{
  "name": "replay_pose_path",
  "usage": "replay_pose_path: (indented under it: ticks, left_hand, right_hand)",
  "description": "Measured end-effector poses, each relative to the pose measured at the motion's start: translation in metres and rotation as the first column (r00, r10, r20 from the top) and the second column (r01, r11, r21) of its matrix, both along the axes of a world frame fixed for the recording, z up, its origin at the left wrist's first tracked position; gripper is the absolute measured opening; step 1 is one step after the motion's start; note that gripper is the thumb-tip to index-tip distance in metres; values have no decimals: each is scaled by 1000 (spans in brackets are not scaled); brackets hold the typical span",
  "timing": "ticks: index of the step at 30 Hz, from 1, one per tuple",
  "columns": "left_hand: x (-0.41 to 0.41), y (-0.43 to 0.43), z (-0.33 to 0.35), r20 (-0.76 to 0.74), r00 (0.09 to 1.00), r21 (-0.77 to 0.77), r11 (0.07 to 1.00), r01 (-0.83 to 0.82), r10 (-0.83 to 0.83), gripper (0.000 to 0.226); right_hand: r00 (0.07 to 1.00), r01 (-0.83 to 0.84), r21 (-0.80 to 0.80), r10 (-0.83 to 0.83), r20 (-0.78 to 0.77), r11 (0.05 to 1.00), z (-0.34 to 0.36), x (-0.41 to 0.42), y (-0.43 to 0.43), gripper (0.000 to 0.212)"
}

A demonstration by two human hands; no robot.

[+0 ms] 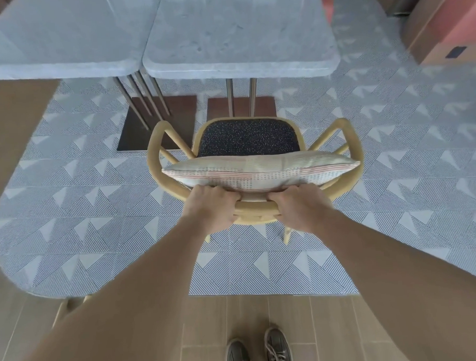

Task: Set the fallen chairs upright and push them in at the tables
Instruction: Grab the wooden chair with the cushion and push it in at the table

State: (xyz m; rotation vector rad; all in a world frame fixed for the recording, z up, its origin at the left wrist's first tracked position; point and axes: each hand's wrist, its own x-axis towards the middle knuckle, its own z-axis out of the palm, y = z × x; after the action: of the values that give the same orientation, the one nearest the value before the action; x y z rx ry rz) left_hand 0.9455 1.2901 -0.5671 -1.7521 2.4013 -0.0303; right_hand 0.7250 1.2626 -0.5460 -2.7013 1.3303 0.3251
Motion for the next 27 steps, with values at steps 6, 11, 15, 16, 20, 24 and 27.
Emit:
replay_pose_path:
  ticks: [6, 11, 15, 16, 20, 24, 27]
  left_hand:
    - [-3, 14, 0, -26, 997, 45, 996, -74, 75, 29]
    - [4, 33, -1, -19, 997, 44, 996, -73, 74, 27]
    - [2, 30, -2, 5, 999, 21, 999, -38, 37, 27]
    - [2, 29, -2, 7, 999, 21, 999, -34, 34, 28]
    - [0, 31, -1, 9, 1000, 35, 999, -30, 30, 29]
    - [-9, 34, -1, 5, 1000, 60, 998, -18, 17, 30]
    - [-13, 35, -1, 2, 1000, 62, 998, -7, 7, 30]
  right_hand:
    - [1000, -15, -35, 14, -28, 999, -4, 2, 7, 25]
    - [999, -42, -17, 42, -25, 999, -6, 8, 24, 24]
    - [998, -50, -39, 49, -38, 998, -6, 3, 22, 25]
    - [998, -55, -43, 54, -44, 998, -5, 2, 21, 26]
    - [998, -44, -18, 43, -47, 999, -4, 1, 21, 28]
    - [998, -15, 21, 16, -68, 1000, -3, -7, 25, 26]
    - [997, -13, 0, 13, -72, 1000, -7, -11, 27, 23]
